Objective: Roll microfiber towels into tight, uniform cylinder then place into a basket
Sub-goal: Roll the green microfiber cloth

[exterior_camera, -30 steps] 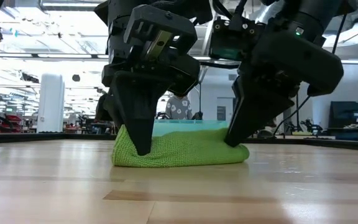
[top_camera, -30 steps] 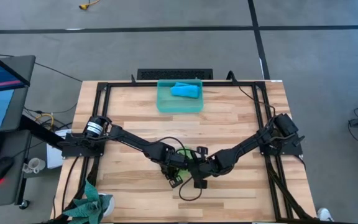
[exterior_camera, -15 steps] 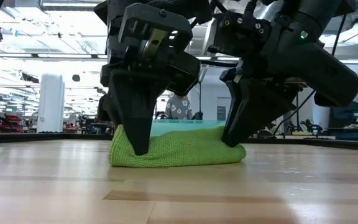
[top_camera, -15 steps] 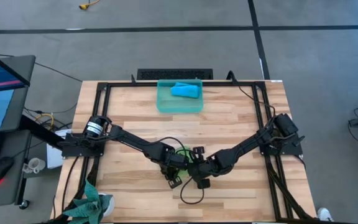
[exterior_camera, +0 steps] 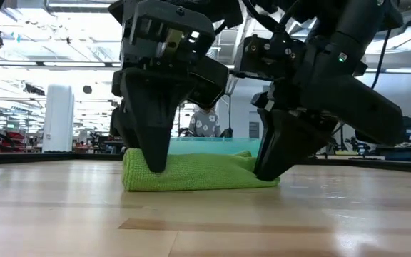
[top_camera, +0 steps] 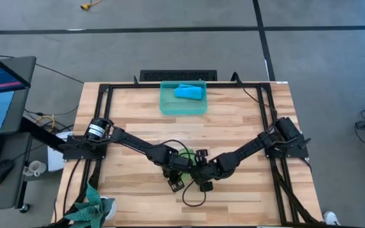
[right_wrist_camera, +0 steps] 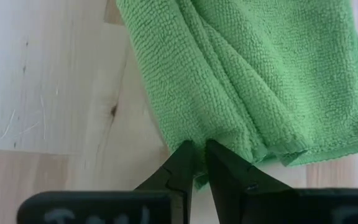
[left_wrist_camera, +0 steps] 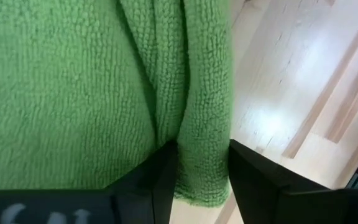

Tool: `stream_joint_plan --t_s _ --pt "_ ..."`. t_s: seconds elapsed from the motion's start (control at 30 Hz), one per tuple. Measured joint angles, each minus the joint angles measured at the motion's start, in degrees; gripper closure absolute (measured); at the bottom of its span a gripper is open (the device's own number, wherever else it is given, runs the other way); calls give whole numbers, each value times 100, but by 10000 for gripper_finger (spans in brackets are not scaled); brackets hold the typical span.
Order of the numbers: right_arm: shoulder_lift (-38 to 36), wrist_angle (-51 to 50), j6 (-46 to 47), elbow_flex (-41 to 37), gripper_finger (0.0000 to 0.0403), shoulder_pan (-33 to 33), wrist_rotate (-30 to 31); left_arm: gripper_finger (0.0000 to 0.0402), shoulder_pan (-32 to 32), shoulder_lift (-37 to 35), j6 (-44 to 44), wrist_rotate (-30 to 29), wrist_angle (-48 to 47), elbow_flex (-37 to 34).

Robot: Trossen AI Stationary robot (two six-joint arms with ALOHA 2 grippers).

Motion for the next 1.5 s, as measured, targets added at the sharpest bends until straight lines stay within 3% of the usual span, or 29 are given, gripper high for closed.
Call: stream_joint_plan --t_s 0.23,0.5,0.7,1.07,1.23,1.5 --pt "7 -49 40 -2 333 -16 -91 274 -195 0 136 -383 -717 393" --pt "10 -80 94 -9 333 -32 -103 278 -677 0 130 -1423 -1870 1076" --pt "13 -77 138 -13 333 -39 -144 278 -1141 -16 -129 -1793 -1957 1160" --pt "15 -58 197 -17 333 -53 -250 278 -1665 -20 900 -3140 -376 932" --pt "17 -53 197 -20 333 -52 -253 278 -1546 -17 1005 -3159 291 441" --pt "17 -48 237 -20 333 -51 -282 278 -1414 -13 710 -3327 386 -40"
